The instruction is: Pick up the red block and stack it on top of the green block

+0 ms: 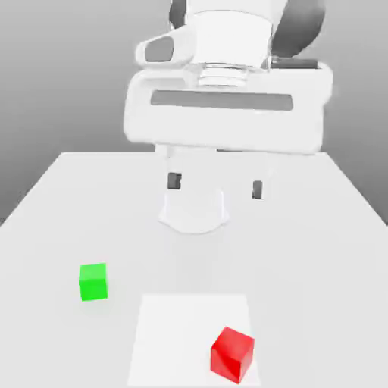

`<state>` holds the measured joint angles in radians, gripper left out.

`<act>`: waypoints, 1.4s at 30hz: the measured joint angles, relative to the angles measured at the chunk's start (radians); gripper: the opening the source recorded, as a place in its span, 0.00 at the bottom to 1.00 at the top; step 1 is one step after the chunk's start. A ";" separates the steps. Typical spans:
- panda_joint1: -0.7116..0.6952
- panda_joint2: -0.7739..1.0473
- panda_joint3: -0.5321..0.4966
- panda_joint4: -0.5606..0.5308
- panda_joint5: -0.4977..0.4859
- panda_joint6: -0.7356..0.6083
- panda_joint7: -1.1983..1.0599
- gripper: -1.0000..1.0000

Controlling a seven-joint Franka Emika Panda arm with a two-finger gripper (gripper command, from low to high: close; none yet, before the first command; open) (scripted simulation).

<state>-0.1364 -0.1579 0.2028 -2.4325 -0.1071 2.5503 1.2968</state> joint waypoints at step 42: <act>-0.389 0.008 -0.308 -0.474 0.064 0.208 0.293 0.00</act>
<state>-0.5258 -0.1495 -0.1057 -2.9062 -0.0430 2.7586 1.5896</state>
